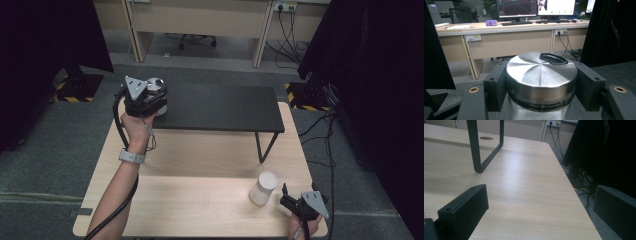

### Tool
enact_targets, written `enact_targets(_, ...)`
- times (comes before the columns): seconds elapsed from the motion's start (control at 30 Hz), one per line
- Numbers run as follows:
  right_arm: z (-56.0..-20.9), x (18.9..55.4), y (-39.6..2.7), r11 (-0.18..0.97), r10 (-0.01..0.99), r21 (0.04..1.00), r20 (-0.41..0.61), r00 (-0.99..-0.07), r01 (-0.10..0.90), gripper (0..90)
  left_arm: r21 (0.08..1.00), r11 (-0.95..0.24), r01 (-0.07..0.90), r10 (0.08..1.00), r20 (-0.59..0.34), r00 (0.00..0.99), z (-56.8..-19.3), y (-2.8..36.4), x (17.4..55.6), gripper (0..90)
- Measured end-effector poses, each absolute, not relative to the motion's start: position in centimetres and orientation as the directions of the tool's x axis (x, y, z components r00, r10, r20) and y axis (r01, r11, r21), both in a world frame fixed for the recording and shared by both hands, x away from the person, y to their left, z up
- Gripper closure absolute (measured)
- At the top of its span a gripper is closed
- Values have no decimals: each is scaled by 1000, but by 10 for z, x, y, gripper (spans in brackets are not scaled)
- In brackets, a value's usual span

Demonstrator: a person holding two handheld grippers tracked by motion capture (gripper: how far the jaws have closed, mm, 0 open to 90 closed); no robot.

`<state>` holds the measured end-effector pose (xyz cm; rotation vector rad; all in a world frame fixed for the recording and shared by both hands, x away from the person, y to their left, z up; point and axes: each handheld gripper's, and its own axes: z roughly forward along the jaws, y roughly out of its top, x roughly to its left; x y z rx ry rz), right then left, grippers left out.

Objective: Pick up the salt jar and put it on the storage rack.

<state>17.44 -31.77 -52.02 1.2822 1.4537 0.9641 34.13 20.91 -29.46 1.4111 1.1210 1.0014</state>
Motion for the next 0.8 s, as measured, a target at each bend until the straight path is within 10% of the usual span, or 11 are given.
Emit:
enact_targets(0.4,-520,174,-318,144,989,957,-145,-12,251,2,994,-45,104,973,20,231,-298,211,341,322)
enact_targets(0.8,-521,174,-319,140,990,959,-140,-15,247,2,996,-32,83,965,10,261,-304,220,331,43)
